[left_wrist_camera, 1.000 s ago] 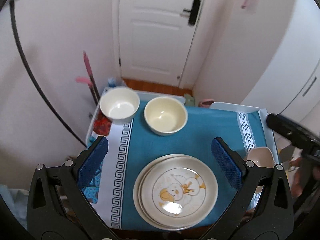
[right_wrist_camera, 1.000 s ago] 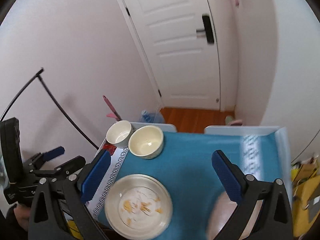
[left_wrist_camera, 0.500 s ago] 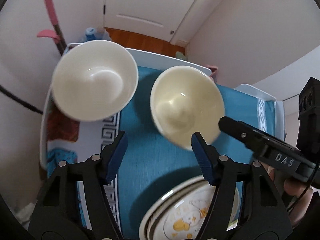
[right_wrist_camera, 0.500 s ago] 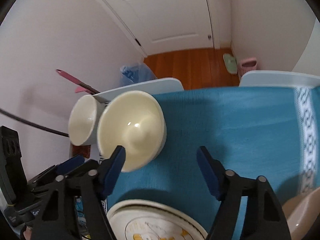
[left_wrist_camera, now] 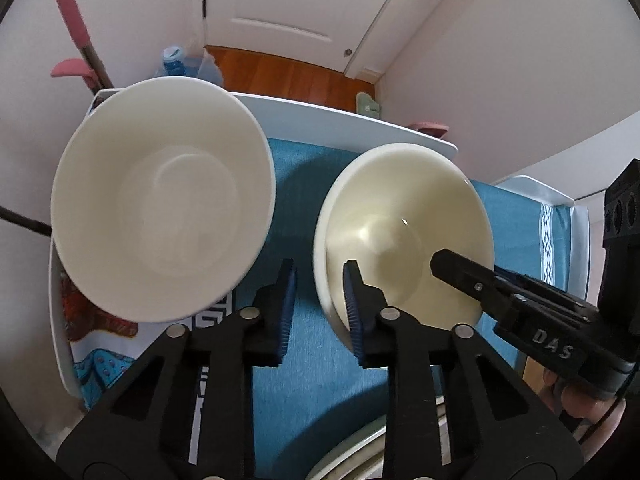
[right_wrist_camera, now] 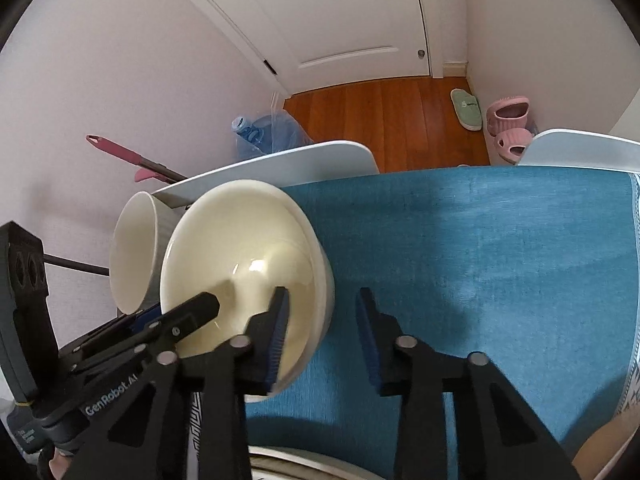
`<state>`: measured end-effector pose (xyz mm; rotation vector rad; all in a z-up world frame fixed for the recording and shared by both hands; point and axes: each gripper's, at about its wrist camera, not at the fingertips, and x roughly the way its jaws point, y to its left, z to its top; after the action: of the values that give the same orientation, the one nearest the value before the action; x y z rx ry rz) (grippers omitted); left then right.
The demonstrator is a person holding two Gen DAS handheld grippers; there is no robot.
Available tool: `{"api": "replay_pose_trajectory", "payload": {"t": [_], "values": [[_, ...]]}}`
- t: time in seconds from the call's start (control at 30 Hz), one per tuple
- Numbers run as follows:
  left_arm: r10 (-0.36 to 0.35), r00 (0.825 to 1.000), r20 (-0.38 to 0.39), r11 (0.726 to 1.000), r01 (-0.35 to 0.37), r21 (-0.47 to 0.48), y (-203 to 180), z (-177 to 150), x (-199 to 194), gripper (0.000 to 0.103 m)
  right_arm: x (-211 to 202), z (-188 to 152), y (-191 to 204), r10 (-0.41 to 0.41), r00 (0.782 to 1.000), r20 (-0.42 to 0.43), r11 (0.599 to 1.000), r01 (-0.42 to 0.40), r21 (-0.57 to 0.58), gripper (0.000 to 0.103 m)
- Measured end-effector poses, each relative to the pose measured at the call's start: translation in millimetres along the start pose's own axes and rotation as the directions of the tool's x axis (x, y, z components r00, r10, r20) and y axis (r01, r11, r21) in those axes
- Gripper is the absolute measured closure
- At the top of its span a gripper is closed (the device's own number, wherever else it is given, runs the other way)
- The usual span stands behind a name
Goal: Organize plates and bowls
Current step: 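Grasp the cream bowl rim with both grippers and lift it, then carry the cream bowl and lower it into the beige dish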
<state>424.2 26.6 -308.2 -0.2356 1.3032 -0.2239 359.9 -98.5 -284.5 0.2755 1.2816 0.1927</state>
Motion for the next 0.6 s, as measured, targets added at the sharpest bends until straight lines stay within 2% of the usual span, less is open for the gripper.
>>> {"api": "replay_pose_trajectory", "payload": {"t": [0.07, 0.2, 0.6], "values": [[0.007, 1.000, 0.005, 1.000, -0.007, 0.016, -5, 0, -1, 0.085, 2, 1, 1, 0.004, 1.000, 0.004, 1.000, -0.004, -0.001, 0.088], [0.019, 1.000, 0.009, 0.999, -0.020, 0.037, -11, 0, 0, 0.085, 1, 0, 6, -0.023, 1.000, 0.014, 1.000, 0.023, -0.016, 0.088], [0.032, 0.998, 0.056, 0.996, -0.036, 0.079, -21, -4, -17, 0.085, -8, -3, 7, -0.013, 0.999, 0.048, 1.000, 0.014, -0.014, 0.088]]}}
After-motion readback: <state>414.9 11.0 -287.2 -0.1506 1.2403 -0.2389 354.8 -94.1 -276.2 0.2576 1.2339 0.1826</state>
